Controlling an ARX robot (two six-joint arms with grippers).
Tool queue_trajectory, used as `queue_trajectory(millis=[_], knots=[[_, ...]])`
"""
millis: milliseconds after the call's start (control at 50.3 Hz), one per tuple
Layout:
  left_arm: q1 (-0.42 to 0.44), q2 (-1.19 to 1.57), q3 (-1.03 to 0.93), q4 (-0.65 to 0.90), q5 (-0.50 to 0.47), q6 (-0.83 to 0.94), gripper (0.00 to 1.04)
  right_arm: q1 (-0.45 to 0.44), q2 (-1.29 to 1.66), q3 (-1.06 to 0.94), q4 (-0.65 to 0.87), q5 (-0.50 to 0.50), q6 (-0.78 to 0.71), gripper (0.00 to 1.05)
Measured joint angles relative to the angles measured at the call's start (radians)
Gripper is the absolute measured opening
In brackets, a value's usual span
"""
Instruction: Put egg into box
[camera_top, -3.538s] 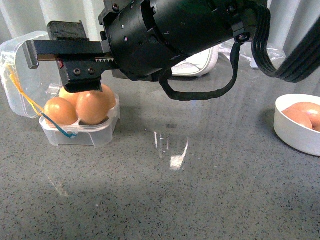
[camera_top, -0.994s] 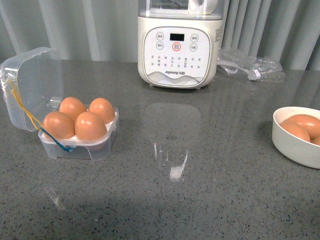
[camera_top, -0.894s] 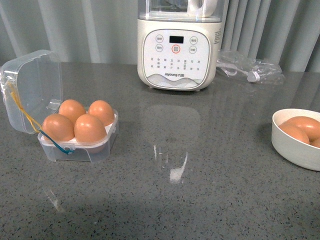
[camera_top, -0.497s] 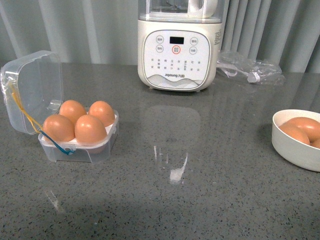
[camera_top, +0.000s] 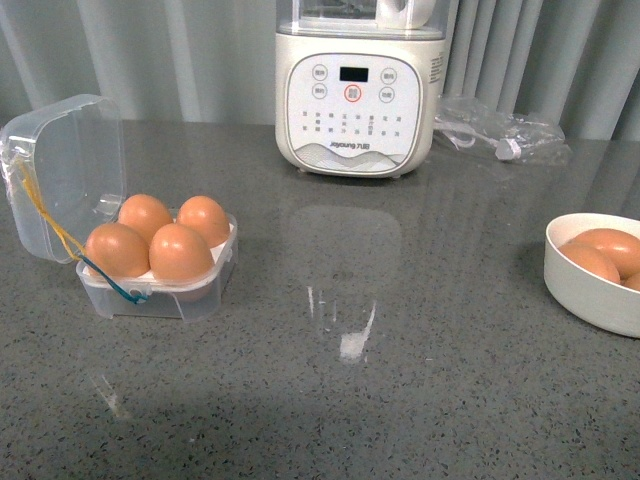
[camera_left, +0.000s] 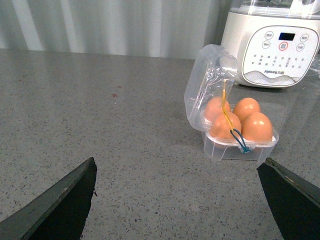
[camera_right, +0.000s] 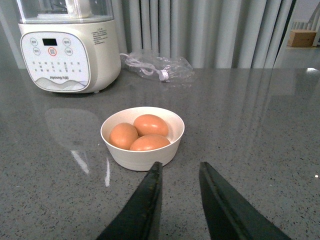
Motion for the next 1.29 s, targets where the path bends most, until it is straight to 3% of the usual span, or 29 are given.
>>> queue_trajectory(millis=[398, 795, 894, 974, 1093, 1173, 1292], knots=[[0.000, 0.000, 0.000, 0.000, 0.000, 0.000, 0.98, 0.000, 0.000, 0.000, -0.001, 0.000, 0.001, 1.00], [0.000, 0.003, 0.001, -0.004, -0.001, -0.004, 0.98, 0.000, 0.000, 0.000, -0.001, 0.000, 0.000, 0.98], [0.033, 0.080, 0.040, -0.125, 0.015, -0.142, 0.98, 0.000, 0.000, 0.000, -0.001, 0.000, 0.000, 0.98], [0.084, 0.143, 0.045, -0.109, 0.066, -0.216, 0.98, 0.000, -0.001, 0.000, -0.001, 0.000, 0.000, 0.98], [0.227, 0.266, 0.078, 0.029, 0.225, -0.272, 0.98, 0.000, -0.001, 0.000, -0.001, 0.000, 0.000, 0.98], [0.343, 0.468, 0.148, 0.261, 0.292, -0.264, 0.98, 0.000, -0.001, 0.000, -0.001, 0.000, 0.000, 0.98], [0.357, 0.805, 0.233, 0.579, 0.289, -0.211, 0.98, 0.000, -0.001, 0.000, -0.001, 0.000, 0.000, 0.98]])
